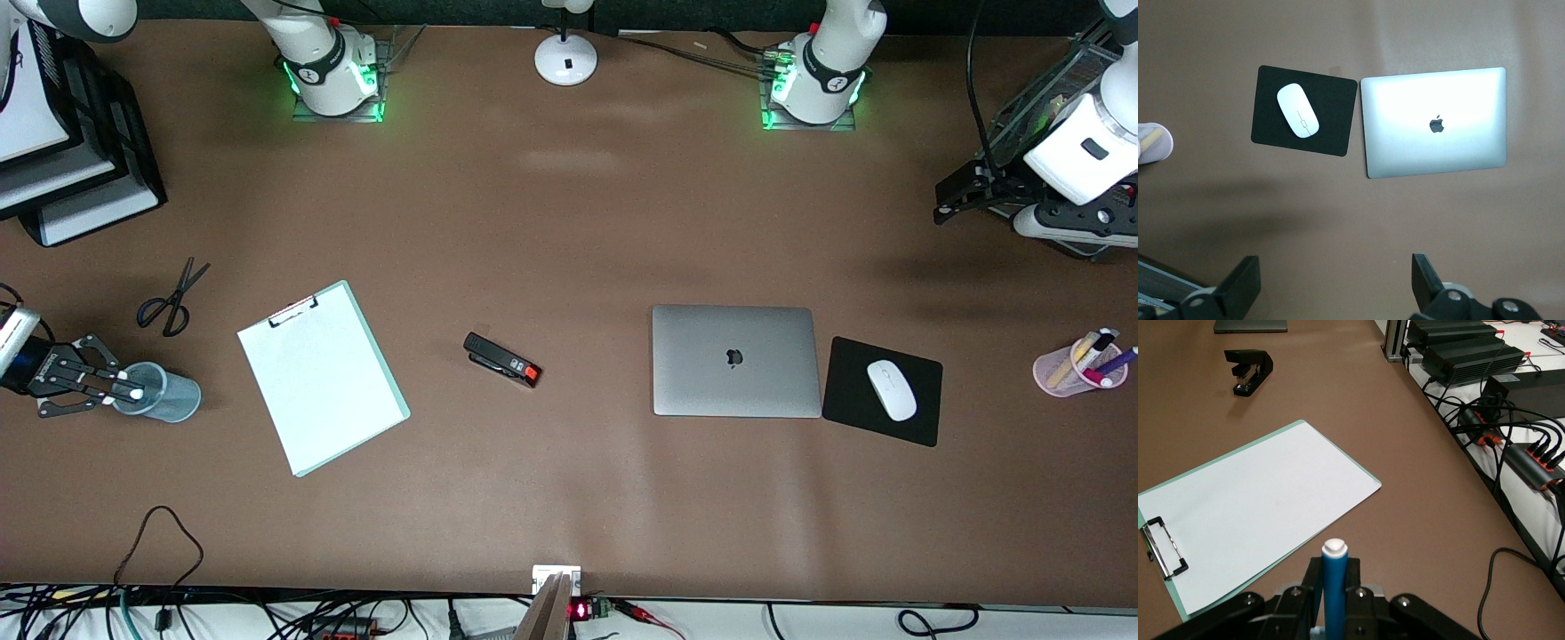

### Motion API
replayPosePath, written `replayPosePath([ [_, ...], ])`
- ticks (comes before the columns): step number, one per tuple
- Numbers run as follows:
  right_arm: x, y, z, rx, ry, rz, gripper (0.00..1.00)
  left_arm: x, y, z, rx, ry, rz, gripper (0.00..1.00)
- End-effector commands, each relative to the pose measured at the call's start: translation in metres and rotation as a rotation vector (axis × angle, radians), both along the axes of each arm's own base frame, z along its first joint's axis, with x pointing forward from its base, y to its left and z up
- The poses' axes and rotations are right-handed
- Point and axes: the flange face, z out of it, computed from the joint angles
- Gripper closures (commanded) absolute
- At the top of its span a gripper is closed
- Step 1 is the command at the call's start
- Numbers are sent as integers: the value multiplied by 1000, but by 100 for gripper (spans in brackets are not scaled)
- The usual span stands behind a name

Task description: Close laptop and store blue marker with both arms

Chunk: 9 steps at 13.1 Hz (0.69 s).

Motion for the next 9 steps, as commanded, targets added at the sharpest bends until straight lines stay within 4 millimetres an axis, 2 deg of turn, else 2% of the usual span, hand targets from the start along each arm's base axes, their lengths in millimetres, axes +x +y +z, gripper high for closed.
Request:
replayPosePath([
  [1,1,-12,-16,23,-10,-21,86,-2,0,1,-24,-1,-19,0],
  [7,-5,-20,-39,34,18,-33,86,-2,0,2,-24,-1,-19,0],
  [9,-6,-20,-41,37,23,-36,86,-3,0,2,-22,0,-21,0],
])
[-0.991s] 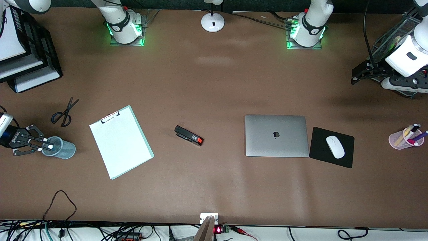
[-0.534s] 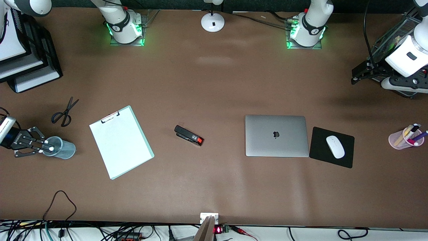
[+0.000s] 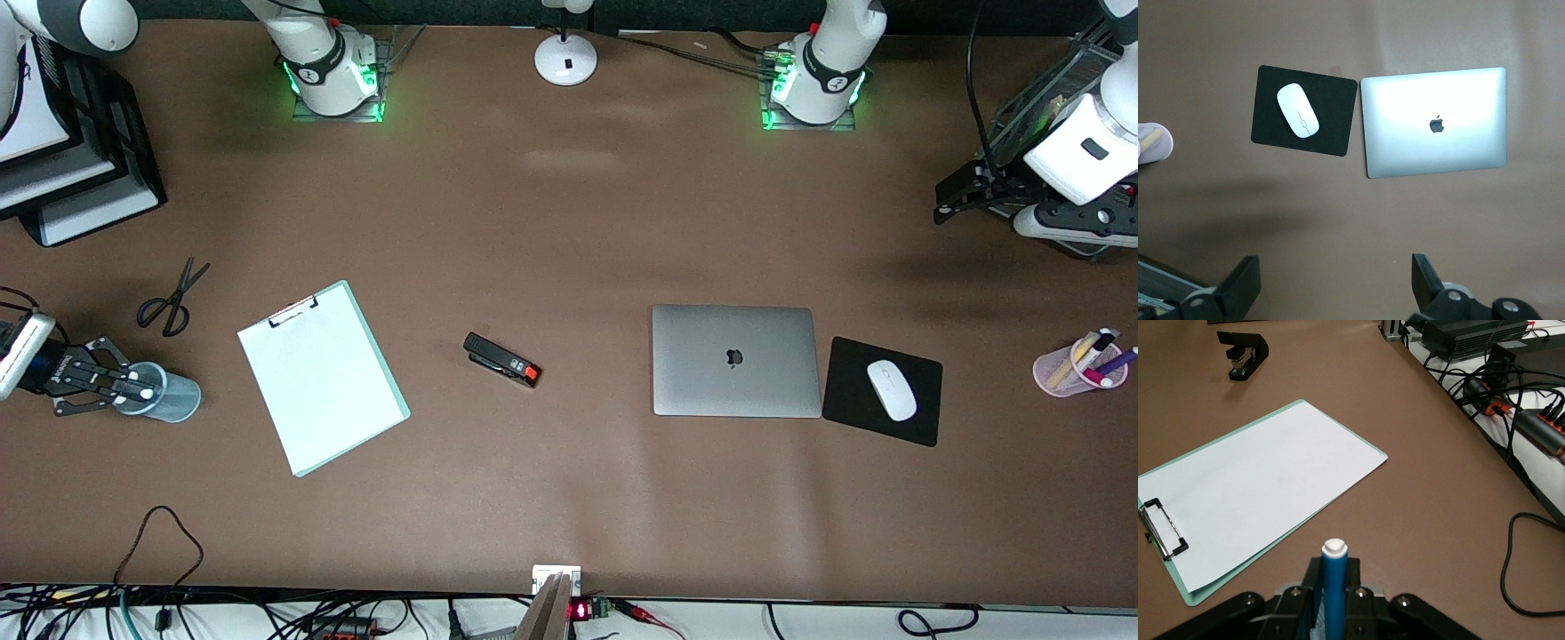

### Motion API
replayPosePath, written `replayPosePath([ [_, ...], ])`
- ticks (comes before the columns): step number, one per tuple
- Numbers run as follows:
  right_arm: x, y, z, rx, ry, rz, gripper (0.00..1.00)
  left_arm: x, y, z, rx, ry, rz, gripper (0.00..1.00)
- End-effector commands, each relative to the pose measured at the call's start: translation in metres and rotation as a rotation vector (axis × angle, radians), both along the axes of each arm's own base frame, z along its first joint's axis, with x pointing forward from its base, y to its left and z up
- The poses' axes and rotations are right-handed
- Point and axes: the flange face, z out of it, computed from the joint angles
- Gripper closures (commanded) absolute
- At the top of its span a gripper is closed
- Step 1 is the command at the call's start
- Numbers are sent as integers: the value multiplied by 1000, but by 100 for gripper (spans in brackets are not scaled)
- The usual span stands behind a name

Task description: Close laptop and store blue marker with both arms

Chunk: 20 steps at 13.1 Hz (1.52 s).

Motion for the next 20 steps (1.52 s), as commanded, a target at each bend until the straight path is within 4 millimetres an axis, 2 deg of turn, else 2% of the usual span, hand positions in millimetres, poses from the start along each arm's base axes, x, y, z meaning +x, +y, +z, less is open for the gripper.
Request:
replayPosePath([
  [1,2,-6,-2,21,-20,-7,86,-3,-1,2,-22,0,-22,0],
  [3,-1,-9,-13,28,-6,-12,86,-4,-14,2,-21,2,-45,0],
  [9,-6,-16,-16,26,1,-11,85,-4,-16,5,-19,-2,-47,0],
  [10,-7,-18,-12,28,3,-16,80,-4,-16,5,-19,-2,-47,0],
  [11,-5,-17,-6,29,4,-21,32,-4,-16,5,-19,-2,-47,0],
  [12,-5,-17,-1,33,9,-23,0,-4,-16,5,-19,-2,-47,0],
  [15,-1,-15,26,68,90,-62,0,-4,-16,5,-19,-2,-47,0],
  [20,5,-7,90,14,290,-103,0,-4,-20,5,-17,-2,-53,0],
])
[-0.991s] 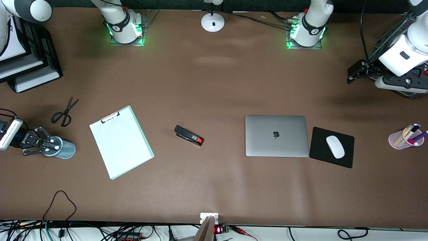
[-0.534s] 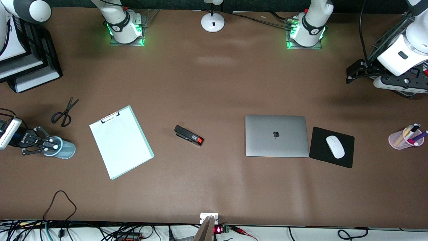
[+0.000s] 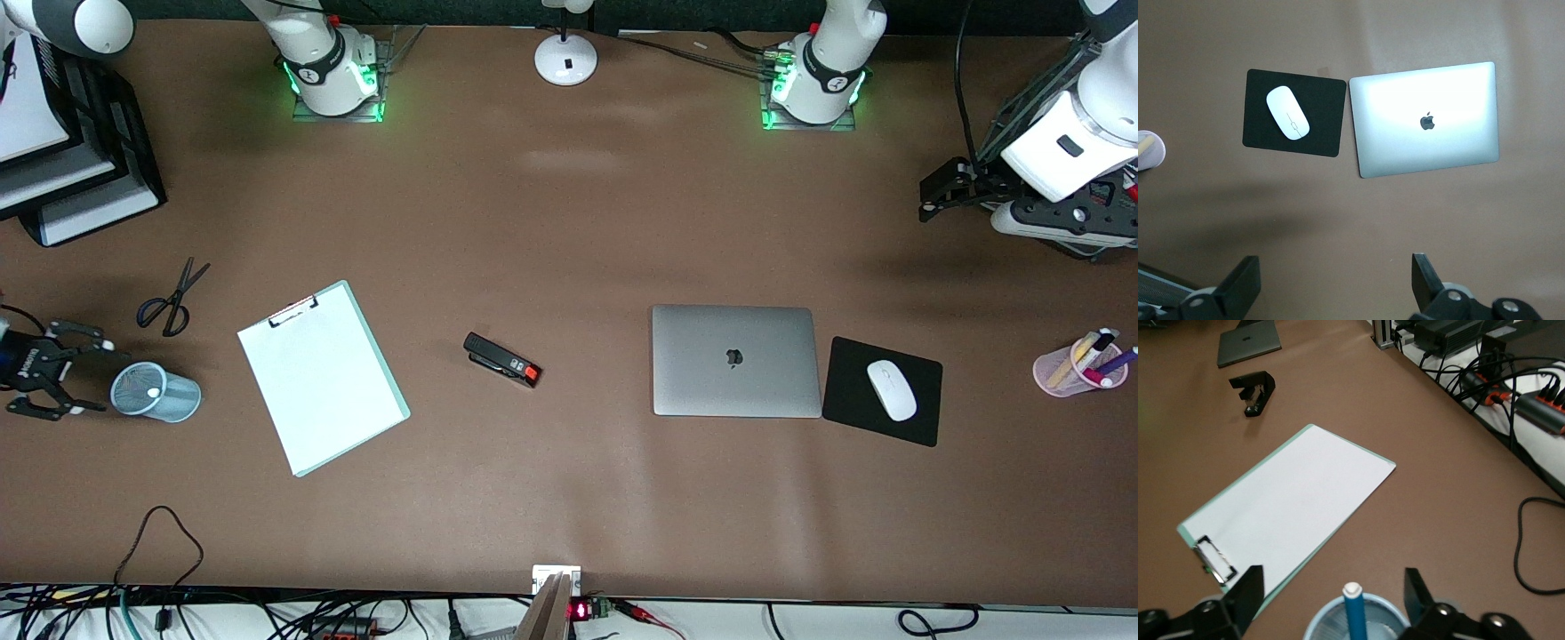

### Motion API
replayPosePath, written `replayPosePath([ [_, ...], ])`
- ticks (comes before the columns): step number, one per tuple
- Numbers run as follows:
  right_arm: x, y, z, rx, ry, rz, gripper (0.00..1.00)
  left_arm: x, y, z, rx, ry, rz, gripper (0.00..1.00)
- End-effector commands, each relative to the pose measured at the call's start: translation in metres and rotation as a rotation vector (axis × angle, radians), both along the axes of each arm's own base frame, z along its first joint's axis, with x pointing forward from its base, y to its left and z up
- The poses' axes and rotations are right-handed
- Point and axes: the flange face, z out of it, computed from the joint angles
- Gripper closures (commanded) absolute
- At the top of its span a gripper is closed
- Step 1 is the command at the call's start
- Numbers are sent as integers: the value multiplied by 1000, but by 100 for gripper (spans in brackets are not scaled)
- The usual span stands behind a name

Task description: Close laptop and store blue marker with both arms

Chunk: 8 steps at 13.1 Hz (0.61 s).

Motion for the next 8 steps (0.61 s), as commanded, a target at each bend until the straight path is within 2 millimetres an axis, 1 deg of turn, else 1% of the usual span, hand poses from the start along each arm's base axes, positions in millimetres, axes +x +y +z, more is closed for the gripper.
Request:
replayPosePath([
  [1,0,5,39,-43,106,-33,0,-3,-1,5,-19,-2,-15,0],
  [4,6,28,82,-114,128,-44,0,-3,-1,5,-18,-1,-15,0],
  [5,9,41,98,-142,139,-46,0,-3,-1,5,-18,-1,-15,0],
  [7,15,78,132,-219,160,-40,0,-3,0,5,-19,-2,-15,0],
  [8,17,97,143,-254,183,-50,0,-3,1,5,-19,-1,-12,0],
])
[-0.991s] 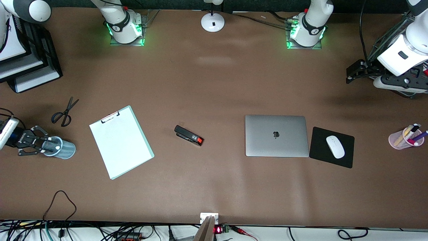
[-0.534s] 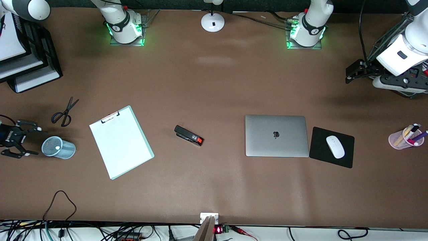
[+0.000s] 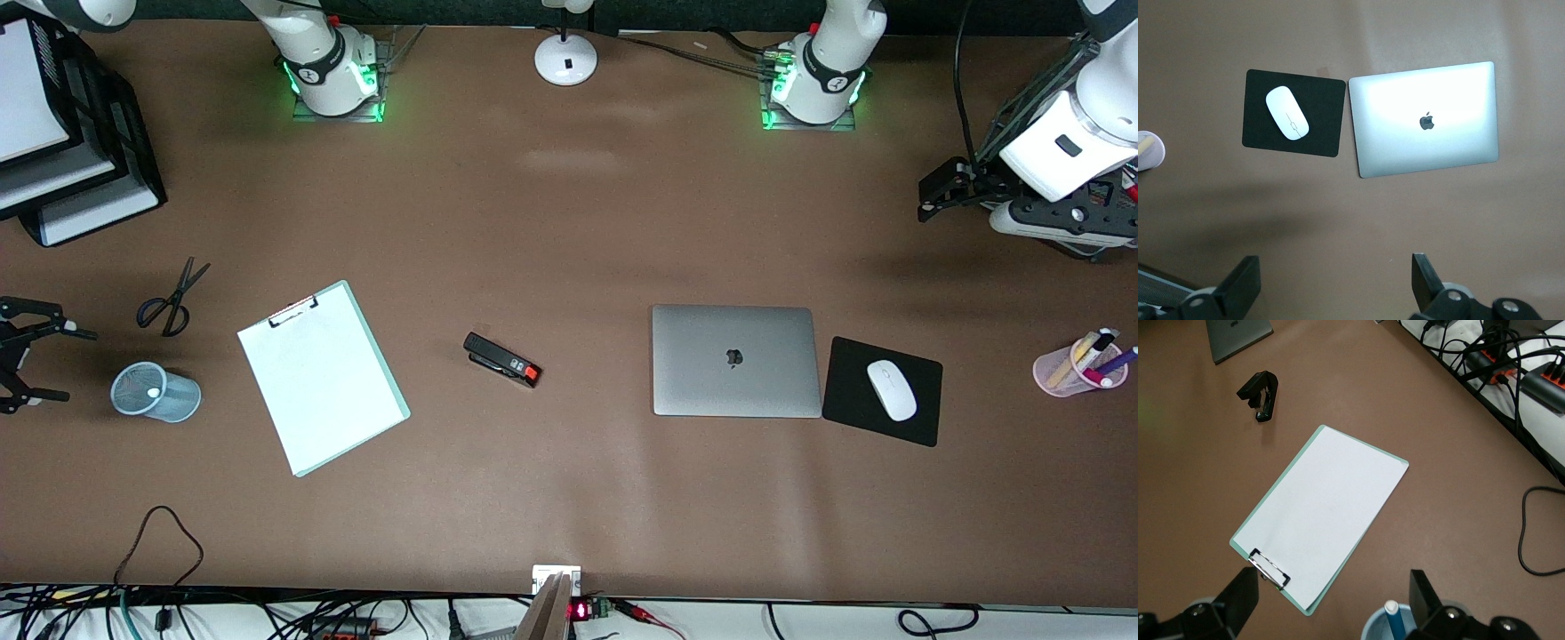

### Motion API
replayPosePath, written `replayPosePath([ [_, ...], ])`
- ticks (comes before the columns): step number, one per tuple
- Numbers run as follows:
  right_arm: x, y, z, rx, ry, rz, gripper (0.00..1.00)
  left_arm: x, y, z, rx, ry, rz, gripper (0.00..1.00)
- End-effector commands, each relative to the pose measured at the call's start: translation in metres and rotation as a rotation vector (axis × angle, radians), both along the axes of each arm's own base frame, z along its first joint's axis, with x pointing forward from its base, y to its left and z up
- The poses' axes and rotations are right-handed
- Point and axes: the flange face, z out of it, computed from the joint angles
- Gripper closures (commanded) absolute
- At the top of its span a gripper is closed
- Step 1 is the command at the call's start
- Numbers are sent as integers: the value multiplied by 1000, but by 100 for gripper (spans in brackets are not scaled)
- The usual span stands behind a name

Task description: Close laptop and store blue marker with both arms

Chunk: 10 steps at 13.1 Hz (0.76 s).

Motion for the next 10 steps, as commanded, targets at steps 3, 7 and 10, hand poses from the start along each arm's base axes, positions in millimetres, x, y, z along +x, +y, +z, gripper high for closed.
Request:
replayPosePath([
  [3,9,90,52,-167,114,-55,0,-3,2,5,-19,-1,-12,0],
  [7,16,166,63,-307,196,-141,0,-4,2,4,-18,7,-12,0],
  [10,15,218,75,-420,256,-285,0,-4,2,4,-18,8,-12,0],
])
